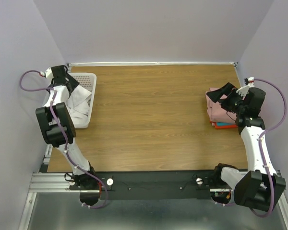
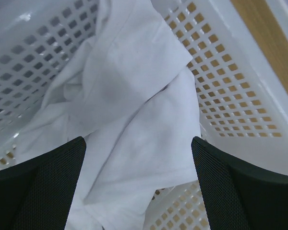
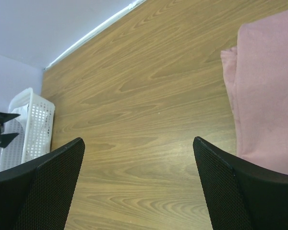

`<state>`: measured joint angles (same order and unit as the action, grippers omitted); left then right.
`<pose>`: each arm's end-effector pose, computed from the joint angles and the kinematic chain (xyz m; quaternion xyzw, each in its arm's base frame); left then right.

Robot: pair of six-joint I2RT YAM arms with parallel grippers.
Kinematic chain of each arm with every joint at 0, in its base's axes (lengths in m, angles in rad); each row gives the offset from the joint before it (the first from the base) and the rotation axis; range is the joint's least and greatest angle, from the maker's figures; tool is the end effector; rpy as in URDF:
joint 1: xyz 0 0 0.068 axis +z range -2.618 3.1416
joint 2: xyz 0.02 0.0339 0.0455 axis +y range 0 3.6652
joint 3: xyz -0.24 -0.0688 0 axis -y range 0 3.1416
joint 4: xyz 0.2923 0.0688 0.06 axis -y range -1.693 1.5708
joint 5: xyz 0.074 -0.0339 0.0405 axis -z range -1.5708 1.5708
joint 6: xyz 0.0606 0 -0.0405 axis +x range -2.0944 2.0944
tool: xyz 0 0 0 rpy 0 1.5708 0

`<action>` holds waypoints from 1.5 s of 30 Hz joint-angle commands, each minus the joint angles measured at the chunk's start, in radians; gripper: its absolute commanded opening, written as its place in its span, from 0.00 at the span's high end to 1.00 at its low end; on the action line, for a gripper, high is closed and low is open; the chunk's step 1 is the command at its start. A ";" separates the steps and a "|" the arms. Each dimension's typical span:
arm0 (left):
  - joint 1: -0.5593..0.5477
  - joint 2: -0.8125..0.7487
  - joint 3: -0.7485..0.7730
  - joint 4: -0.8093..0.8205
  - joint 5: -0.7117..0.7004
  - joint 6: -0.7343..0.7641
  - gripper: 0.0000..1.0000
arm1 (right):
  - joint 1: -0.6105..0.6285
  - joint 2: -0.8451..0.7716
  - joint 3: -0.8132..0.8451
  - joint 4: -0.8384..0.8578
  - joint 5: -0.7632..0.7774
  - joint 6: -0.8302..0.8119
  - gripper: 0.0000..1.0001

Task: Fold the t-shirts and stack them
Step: Grab the tshirt from the pile, then move the tshirt to the center of the board

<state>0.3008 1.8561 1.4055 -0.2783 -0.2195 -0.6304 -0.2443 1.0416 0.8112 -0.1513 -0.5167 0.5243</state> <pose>0.4508 0.1537 0.1818 -0.4473 0.7905 0.0320 0.4171 0.3126 -0.0471 0.2651 0.1676 0.7961 0.2851 0.5067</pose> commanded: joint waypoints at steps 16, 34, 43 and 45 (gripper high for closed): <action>0.003 0.296 0.170 -0.068 0.081 0.046 0.99 | -0.007 -0.002 -0.010 -0.014 -0.014 -0.023 0.00; -0.067 -0.473 0.029 -0.105 0.088 -0.011 1.00 | -0.007 -0.130 -0.035 -0.025 -0.072 0.062 0.00; -0.495 -0.655 0.148 -0.050 0.150 0.049 1.00 | -0.007 -0.255 -0.089 -0.028 -0.088 0.006 0.00; -0.605 -0.688 0.141 0.012 0.169 0.060 1.00 | -0.007 -0.276 -0.104 -0.027 -0.089 0.005 0.00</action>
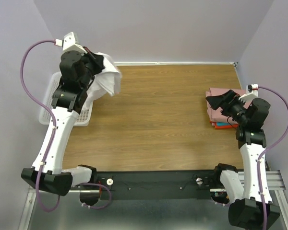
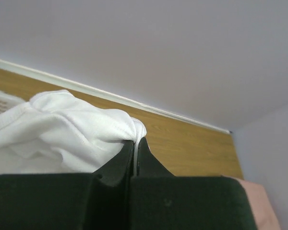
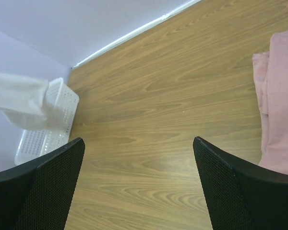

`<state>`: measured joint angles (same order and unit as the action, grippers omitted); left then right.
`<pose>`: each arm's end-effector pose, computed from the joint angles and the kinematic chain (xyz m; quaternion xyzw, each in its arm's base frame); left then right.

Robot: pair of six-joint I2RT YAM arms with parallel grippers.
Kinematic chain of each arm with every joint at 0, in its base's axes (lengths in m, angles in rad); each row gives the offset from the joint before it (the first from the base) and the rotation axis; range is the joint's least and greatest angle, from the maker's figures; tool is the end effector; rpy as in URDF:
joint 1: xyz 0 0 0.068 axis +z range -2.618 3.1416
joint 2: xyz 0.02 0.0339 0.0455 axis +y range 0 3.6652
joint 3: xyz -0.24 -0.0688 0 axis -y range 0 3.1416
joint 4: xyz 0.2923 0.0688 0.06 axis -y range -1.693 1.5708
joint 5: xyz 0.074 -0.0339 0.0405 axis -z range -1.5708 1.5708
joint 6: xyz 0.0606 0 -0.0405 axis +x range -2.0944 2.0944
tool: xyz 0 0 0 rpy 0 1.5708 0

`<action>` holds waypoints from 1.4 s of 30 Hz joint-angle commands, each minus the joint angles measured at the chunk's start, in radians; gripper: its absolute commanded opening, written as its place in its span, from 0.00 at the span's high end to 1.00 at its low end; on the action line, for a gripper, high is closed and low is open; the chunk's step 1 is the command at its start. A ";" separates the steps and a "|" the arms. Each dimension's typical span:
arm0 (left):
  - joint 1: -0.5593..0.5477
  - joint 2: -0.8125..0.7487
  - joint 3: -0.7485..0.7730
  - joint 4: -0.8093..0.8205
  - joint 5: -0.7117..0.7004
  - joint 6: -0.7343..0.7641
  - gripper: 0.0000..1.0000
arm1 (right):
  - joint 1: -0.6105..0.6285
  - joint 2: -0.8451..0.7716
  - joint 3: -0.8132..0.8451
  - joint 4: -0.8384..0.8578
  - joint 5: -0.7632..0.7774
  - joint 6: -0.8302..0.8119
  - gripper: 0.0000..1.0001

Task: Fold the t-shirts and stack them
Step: Move the tshirt to the center of the board, then flatten the tshirt out

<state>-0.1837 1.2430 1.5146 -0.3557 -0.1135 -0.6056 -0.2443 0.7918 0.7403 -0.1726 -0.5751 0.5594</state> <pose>0.3375 -0.0557 0.4657 -0.1914 0.7107 -0.2212 0.6398 0.2681 -0.0329 0.3014 0.1304 0.7591 0.3128 0.5558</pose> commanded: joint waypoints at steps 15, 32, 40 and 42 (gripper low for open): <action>-0.632 0.030 0.117 0.299 0.308 0.233 1.00 | -0.007 -0.062 -0.055 -0.011 -0.011 -0.039 0.00; -0.252 -0.005 -0.551 0.133 -0.181 -0.022 0.09 | -0.004 -0.023 -0.047 -0.102 0.084 -0.125 0.00; -0.322 -0.109 -0.686 0.243 0.026 -0.003 0.04 | 0.114 0.080 -0.071 -0.162 0.256 -0.096 0.00; -0.406 -0.096 -0.692 0.268 0.032 0.006 0.04 | 0.114 0.084 -0.090 -0.180 0.317 -0.073 0.00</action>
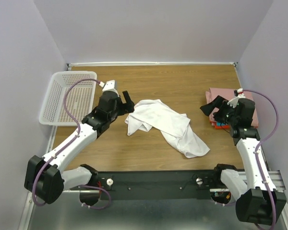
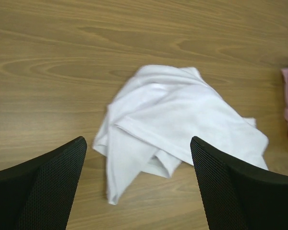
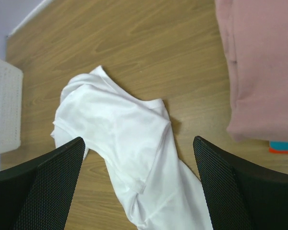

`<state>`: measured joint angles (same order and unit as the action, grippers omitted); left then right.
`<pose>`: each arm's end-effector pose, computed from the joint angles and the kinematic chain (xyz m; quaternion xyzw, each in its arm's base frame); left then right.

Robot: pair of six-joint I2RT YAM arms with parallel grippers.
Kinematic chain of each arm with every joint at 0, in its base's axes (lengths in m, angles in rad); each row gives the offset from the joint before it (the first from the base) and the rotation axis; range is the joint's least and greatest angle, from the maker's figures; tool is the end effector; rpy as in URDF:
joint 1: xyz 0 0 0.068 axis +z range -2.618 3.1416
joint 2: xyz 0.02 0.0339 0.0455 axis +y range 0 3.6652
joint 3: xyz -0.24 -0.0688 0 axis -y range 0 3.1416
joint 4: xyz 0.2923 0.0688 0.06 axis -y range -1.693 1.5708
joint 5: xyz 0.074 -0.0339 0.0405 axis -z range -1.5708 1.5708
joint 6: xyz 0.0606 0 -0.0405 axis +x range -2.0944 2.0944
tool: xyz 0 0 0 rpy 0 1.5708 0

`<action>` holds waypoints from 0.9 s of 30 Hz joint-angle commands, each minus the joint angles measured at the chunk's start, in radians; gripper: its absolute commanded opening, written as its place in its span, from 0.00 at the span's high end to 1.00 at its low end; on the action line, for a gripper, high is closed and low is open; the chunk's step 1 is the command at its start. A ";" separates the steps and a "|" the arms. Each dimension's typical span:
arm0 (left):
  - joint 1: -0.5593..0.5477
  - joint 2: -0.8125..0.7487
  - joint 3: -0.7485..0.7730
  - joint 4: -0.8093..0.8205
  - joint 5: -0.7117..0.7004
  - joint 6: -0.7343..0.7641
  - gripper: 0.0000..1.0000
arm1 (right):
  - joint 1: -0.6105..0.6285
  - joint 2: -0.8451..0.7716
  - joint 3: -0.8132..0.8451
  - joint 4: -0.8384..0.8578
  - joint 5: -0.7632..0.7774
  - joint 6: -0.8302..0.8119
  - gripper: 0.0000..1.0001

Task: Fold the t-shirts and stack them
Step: Flatten the tshirt out

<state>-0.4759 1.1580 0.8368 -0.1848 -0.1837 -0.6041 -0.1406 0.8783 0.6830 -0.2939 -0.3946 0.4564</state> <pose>0.3045 -0.1445 0.2332 -0.1014 0.8532 -0.1921 0.4742 0.2804 -0.0162 0.2393 0.1508 0.8332 0.2453 0.4721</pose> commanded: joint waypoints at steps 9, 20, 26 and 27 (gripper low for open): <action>-0.490 0.379 0.215 0.101 0.090 0.064 0.04 | 0.009 -0.027 -0.100 -0.093 0.289 0.149 0.00; -0.606 0.784 0.548 -0.088 0.013 0.064 0.23 | 0.009 -0.058 -0.099 -0.136 0.390 0.119 0.00; -0.624 0.868 0.625 -0.145 -0.022 0.040 0.32 | 0.007 -0.036 -0.100 -0.134 0.381 0.114 0.00; -0.625 0.874 0.631 -0.151 -0.037 0.038 0.33 | 0.009 -0.038 -0.100 -0.136 0.379 0.114 0.00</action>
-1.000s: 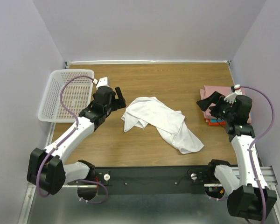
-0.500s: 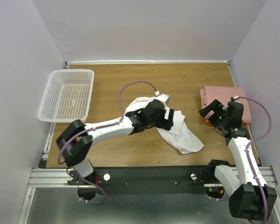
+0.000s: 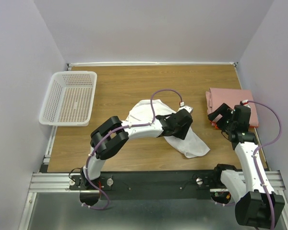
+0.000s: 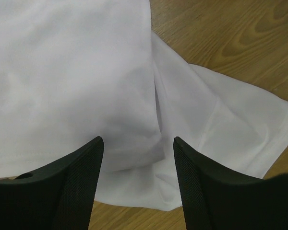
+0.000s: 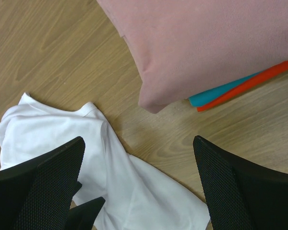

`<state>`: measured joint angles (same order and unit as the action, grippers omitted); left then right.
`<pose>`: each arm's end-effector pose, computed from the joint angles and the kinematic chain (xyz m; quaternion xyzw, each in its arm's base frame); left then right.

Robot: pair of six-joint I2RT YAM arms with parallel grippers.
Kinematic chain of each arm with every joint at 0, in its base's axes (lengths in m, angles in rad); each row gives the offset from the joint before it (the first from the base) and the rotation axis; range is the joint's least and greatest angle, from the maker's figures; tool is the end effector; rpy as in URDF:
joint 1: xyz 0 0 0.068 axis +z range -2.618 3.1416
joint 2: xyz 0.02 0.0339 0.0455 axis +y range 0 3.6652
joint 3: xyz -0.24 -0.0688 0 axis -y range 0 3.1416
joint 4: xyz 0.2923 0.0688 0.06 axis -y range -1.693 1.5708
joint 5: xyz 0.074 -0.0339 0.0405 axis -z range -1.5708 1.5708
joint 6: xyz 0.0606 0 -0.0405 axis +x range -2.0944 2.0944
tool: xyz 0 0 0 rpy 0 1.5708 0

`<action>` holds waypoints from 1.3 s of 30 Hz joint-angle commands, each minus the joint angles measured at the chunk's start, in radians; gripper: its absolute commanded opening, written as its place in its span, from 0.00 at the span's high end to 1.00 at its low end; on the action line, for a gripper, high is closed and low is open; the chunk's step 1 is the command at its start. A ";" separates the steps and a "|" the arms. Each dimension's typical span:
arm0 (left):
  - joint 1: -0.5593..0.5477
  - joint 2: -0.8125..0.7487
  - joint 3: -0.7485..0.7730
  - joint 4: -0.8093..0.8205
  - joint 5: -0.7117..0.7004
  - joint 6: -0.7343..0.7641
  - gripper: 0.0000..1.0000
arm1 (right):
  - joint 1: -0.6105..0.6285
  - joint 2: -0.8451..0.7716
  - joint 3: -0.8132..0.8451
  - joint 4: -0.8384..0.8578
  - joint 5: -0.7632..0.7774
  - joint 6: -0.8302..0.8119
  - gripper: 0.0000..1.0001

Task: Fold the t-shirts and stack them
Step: Flatten the tshirt out

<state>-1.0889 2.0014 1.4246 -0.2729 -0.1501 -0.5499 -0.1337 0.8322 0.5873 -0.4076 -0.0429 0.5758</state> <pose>0.2334 -0.4267 0.1219 0.2229 0.9064 -0.2092 0.2914 0.2614 -0.0325 0.1966 0.3024 0.8437 0.1159 0.4281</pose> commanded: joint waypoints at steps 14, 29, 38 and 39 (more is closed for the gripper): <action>-0.019 0.057 0.086 -0.129 -0.135 -0.053 0.94 | 0.002 0.021 -0.007 -0.020 0.008 -0.011 0.00; -0.019 0.019 0.049 -0.035 -0.031 -0.001 1.00 | 0.000 0.030 -0.007 -0.020 -0.008 -0.021 0.00; -0.019 0.089 0.120 -0.117 -0.083 -0.036 0.58 | 0.000 0.035 -0.009 -0.020 -0.011 -0.022 0.00; -0.019 0.089 0.119 -0.115 -0.080 -0.032 0.58 | 0.002 0.036 -0.009 -0.020 -0.009 -0.022 0.00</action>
<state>-1.0992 2.0708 1.5177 -0.3511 -0.2115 -0.5755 -0.1337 0.8627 0.5873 -0.4095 -0.0448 0.5671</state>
